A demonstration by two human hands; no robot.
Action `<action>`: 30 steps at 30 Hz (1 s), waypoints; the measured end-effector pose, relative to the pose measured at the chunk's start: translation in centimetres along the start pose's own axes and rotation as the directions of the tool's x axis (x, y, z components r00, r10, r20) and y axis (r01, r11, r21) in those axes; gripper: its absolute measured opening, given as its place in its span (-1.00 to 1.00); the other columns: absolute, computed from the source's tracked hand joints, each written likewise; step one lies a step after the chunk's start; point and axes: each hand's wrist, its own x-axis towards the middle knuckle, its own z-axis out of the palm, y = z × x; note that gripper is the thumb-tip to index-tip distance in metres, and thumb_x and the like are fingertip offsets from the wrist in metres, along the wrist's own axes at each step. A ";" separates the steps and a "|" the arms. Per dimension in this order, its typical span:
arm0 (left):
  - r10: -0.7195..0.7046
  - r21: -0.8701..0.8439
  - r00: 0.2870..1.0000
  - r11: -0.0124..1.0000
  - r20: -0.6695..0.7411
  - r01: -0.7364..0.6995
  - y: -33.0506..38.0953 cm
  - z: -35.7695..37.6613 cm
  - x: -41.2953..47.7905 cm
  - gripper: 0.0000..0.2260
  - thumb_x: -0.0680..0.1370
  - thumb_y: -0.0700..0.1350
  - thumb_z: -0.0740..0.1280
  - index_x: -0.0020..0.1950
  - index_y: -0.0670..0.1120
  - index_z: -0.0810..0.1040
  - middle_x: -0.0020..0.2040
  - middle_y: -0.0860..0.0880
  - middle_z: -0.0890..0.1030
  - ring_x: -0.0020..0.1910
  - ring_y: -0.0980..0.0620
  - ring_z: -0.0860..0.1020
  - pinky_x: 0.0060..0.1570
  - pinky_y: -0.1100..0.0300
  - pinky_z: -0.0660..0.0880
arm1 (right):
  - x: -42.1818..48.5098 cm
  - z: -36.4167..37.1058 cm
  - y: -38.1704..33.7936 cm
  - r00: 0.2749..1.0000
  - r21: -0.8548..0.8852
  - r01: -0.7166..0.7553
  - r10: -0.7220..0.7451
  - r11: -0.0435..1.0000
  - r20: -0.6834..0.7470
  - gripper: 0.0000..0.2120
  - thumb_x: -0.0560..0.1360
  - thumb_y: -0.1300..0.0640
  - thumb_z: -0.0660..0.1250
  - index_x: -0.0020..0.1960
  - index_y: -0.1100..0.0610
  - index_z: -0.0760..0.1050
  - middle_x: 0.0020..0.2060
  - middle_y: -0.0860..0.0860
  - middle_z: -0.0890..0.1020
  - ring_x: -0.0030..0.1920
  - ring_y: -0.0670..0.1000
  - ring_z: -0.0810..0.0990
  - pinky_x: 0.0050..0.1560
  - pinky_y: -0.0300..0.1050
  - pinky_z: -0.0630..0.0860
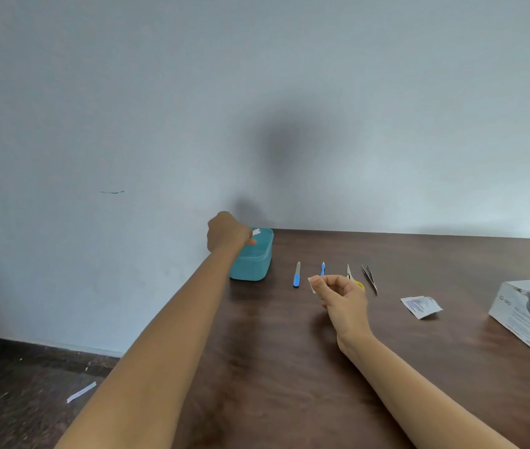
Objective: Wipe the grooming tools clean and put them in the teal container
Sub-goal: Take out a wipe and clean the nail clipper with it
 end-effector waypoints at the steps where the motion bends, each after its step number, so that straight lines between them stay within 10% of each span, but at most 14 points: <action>1: 0.035 0.104 0.999 0.994 -0.002 -0.034 0.0 0.2 0.3 -0.88 0.39 -0.31 0.41 -0.14 -0.22 0.50 -0.28 -0.08 0.59 -0.28 -0.01 0.62 -0.34 0.19 0.42 | 0.0 -0.1 0.1 1.000 0.011 0.003 -0.003 1.000 -0.002 -0.88 0.42 0.09 0.48 -0.22 0.14 0.62 -0.41 -0.08 0.56 -0.36 -0.08 0.41 -0.23 -0.18 0.38; 10: 0.127 0.412 0.988 0.898 0.087 -0.151 0.0 3.3 2.0 -0.74 0.42 -0.27 0.47 0.06 -0.22 0.52 0.08 -0.15 0.59 0.04 -0.12 0.60 -0.15 0.14 0.45 | -0.1 0.0 -0.1 0.999 -0.021 0.014 -0.013 1.000 0.034 -0.90 0.41 0.09 0.48 -0.21 0.10 0.63 -0.34 -0.03 0.63 -0.29 -0.11 0.49 -0.22 -0.23 0.42; 21: 0.114 0.486 0.966 0.846 0.234 -0.217 -1.0 5.0 3.0 -0.78 0.52 -0.29 0.20 0.14 -0.21 0.49 0.13 -0.14 0.54 0.09 -0.10 0.55 -0.11 0.16 0.42 | -0.2 0.1 -0.3 0.999 -0.026 0.006 -0.004 1.000 0.042 -0.92 0.42 0.09 0.48 -0.19 0.09 0.64 -0.34 -0.03 0.62 -0.32 -0.12 0.46 -0.26 -0.24 0.40; 30: 0.145 0.488 0.970 0.843 0.197 -0.226 -1.0 4.3 2.9 -0.74 0.42 -0.29 0.38 0.10 -0.18 0.57 0.06 -0.16 0.62 0.03 -0.11 0.61 -0.02 0.07 0.54 | -0.2 0.0 -0.4 1.000 0.041 -0.012 0.011 0.999 0.023 -0.91 0.42 0.12 0.47 -0.22 0.13 0.62 -0.41 -0.10 0.58 -0.35 -0.14 0.44 -0.25 -0.26 0.37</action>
